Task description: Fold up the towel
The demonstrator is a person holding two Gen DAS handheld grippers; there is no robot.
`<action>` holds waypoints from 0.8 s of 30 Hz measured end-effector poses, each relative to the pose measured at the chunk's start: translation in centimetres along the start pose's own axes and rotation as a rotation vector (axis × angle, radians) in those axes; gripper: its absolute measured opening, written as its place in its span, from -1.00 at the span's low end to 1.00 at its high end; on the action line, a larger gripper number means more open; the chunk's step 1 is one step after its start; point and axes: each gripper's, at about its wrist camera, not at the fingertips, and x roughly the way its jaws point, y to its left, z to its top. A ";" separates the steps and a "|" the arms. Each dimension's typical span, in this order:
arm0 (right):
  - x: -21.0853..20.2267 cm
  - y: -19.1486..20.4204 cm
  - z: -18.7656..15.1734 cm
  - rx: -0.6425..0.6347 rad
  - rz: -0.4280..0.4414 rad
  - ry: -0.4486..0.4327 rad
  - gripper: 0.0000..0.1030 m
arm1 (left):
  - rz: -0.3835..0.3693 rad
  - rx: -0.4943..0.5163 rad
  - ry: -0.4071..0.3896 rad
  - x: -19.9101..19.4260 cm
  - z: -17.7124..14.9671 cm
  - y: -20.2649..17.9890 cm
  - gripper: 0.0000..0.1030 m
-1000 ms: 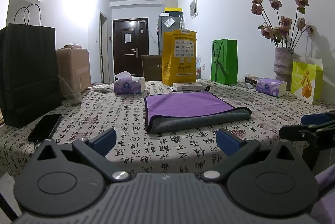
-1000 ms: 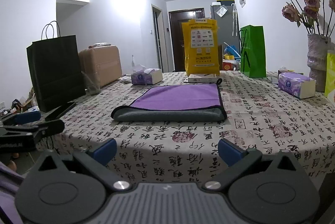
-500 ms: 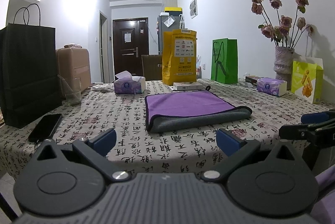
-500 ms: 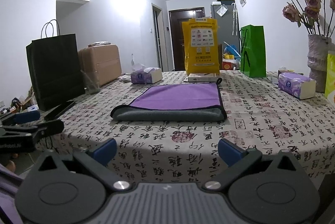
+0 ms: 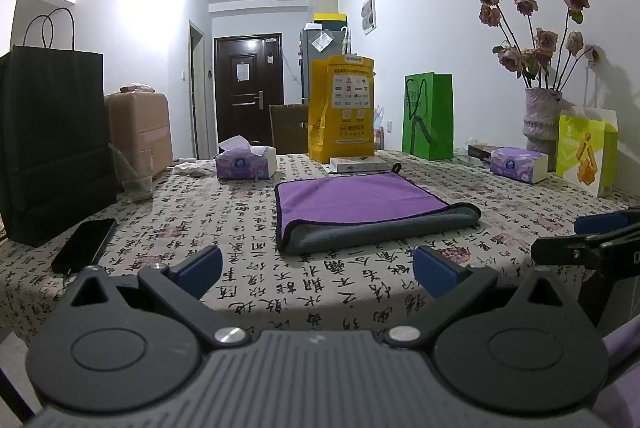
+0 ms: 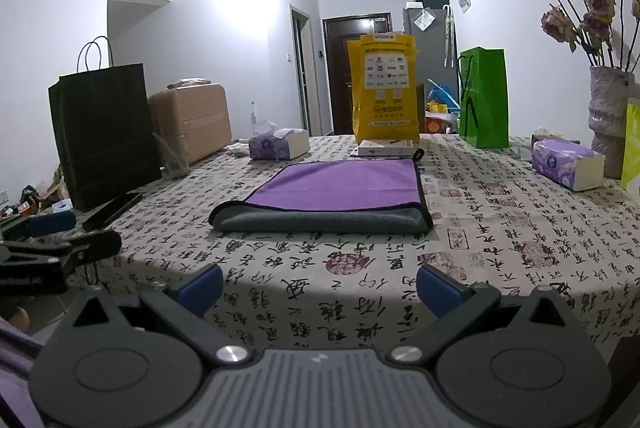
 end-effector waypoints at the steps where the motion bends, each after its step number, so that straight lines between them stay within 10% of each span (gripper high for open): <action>1: 0.0 0.0 0.0 0.000 -0.001 0.001 1.00 | -0.002 0.000 0.000 0.0 0.0 0.0 1.00; 24: 0.3 -0.1 -0.4 -0.002 0.003 0.015 1.00 | -0.011 -0.005 0.018 0.3 -0.2 -0.2 1.00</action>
